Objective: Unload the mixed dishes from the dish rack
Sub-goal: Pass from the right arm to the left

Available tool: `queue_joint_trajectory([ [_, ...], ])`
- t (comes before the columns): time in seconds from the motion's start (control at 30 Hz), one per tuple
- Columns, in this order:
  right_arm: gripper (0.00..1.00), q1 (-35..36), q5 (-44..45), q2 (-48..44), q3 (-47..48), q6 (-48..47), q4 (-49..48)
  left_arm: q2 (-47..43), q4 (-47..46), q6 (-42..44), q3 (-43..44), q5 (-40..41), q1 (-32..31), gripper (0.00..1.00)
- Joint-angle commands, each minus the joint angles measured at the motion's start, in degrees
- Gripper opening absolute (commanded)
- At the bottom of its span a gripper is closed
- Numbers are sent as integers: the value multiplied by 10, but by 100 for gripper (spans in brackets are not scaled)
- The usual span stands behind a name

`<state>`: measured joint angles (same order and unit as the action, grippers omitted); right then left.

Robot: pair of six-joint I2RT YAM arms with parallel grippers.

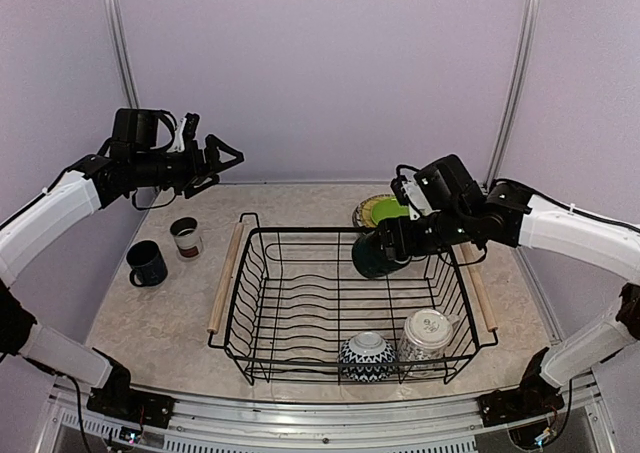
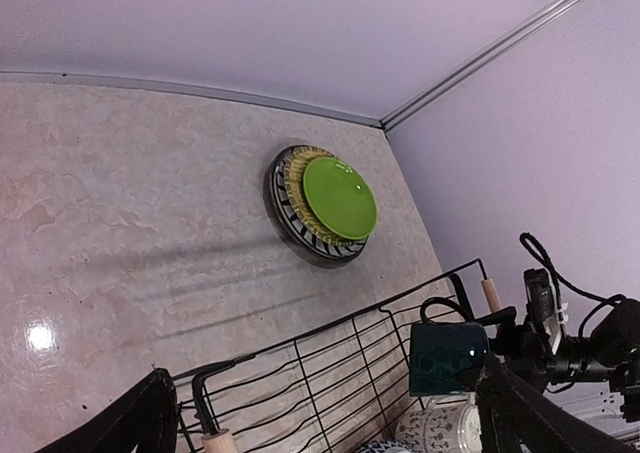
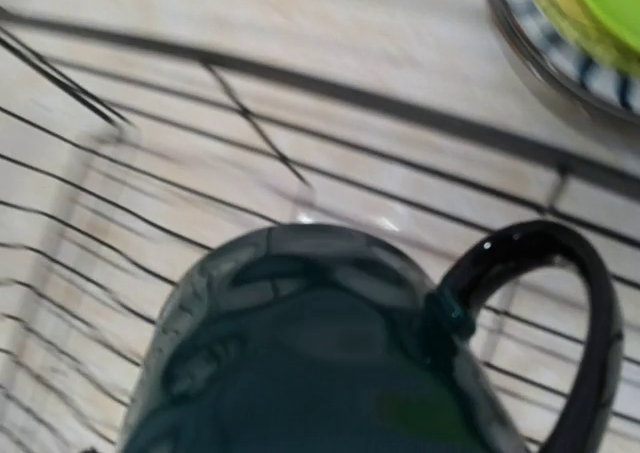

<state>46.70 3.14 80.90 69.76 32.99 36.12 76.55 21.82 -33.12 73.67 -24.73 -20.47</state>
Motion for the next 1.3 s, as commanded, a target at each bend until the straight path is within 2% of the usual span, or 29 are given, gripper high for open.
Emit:
queue_joint_trajectory([
  [0.0,0,-9,-67,-74,-55,21,-214,19,-25,4,21,-78,-5,99],
  [0.17,0,-11,-123,-91,-100,36,-368,39,-49,-8,24,-158,-14,99],
  [0.47,0,-11,-182,-44,-126,70,-605,57,-159,-62,1,-298,-46,99],
  [0.77,0,-9,-231,25,-99,92,-704,82,-188,-78,2,-348,-97,98],
  [1.13,0,-3,-250,66,-101,118,-786,109,-259,-129,-9,-399,-116,79],
  [1.27,0,2,-260,80,-102,127,-821,115,-281,-144,-12,-415,-119,66],
])
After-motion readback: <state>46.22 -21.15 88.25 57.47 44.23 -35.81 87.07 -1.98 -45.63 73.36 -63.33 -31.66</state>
